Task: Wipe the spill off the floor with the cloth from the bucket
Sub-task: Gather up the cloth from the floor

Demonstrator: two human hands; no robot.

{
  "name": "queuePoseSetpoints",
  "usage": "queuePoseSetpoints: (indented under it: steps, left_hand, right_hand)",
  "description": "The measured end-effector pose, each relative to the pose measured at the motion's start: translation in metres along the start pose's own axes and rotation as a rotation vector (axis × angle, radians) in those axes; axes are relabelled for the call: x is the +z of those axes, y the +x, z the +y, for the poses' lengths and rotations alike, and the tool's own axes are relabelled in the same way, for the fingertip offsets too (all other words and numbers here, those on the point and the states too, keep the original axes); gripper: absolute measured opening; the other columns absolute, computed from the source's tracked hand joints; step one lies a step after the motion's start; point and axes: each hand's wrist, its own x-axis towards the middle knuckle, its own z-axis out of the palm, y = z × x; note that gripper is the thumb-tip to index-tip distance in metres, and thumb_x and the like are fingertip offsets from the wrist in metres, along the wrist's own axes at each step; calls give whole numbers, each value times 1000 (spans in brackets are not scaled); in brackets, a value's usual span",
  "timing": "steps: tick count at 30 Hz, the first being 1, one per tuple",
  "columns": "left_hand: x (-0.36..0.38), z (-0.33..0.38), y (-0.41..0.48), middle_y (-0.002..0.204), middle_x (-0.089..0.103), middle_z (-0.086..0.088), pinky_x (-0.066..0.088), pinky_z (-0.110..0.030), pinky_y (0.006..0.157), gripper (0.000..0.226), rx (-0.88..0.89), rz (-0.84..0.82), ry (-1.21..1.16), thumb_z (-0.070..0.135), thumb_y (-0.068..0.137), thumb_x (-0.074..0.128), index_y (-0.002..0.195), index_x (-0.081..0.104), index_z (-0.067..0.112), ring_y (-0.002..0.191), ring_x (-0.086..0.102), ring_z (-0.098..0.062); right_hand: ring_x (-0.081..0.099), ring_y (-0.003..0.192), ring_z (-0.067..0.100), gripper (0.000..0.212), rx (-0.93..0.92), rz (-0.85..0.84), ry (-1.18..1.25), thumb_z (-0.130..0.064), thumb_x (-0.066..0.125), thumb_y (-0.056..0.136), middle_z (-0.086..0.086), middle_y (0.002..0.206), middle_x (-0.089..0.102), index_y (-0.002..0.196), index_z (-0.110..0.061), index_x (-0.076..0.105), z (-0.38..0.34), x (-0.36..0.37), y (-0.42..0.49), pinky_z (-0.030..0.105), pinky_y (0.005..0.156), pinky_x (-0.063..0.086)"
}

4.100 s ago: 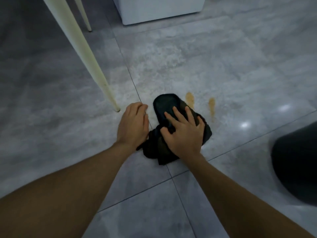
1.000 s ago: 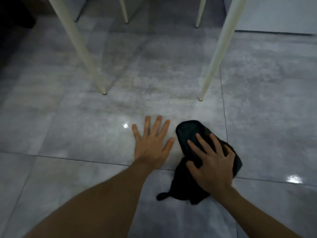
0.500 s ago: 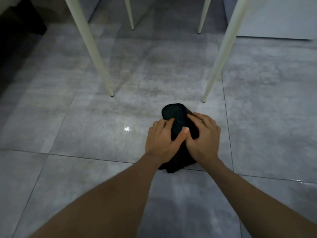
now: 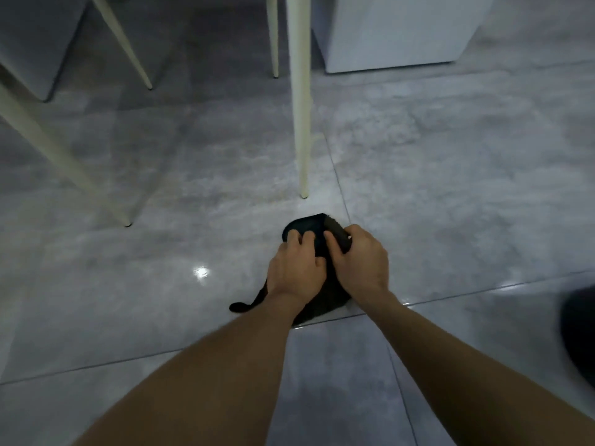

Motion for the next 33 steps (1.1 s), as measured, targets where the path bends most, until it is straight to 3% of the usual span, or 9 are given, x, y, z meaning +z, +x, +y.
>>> queuePoseSetpoints:
  steps: [3,5,10,18,22,25,29,33]
  left_hand:
    - [0,67,14,122,47,-13,38,-38,67,34,178,-19,-63,23,94,50,126,52,11,95,55,-33]
    - [-5,84,19,117,47,-12,35,-37,66,33,219,7,-89,22,94,50,125,54,10,92,55,-33]
    - [-25,186,30,108,47,-11,46,-43,65,26,458,23,-213,19,92,50,115,56,10,82,53,-34]
    - [-61,367,0,106,46,-7,41,-39,66,21,776,74,-329,25,95,47,109,57,14,80,46,-23]
    - [-42,407,-18,116,45,-7,47,-41,74,25,798,-12,-247,27,96,45,115,59,16,96,50,-26]
    - [-22,404,-21,128,43,-10,45,-43,92,47,746,8,-265,34,94,48,138,50,18,106,49,-29]
    - [-16,399,-20,126,49,-7,37,-44,107,56,636,79,-384,47,91,53,139,48,19,110,51,-27]
    - [-15,392,-24,94,70,2,50,-46,92,36,614,-164,-472,50,98,34,111,61,31,86,65,-23]
  right_hand:
    - [59,69,20,39,105,192,-9,-53,57,96,1,81,62,92,-15,64,30,-60,11,36,62,49]
    - [58,69,20,40,86,228,-39,-54,56,97,1,84,63,93,-15,65,31,-80,16,35,62,47]
    - [57,69,22,41,143,435,-176,-53,55,98,2,86,62,91,-14,64,46,-190,27,34,62,44]
    - [62,79,27,43,323,716,-393,-56,54,97,5,97,63,98,-14,66,79,-369,12,36,70,45]
    - [61,93,30,44,545,634,-508,-58,52,96,7,106,63,101,-16,66,117,-390,-6,40,73,47]
    - [50,120,39,50,725,543,-459,-54,44,101,17,133,53,127,-14,58,133,-378,-22,52,95,44]
    - [55,121,31,47,467,578,-93,-46,36,105,12,137,55,136,-16,54,124,-362,-26,44,98,44]
    - [55,127,29,76,507,384,95,-68,22,94,9,142,57,146,-17,44,119,-346,-21,48,107,43]
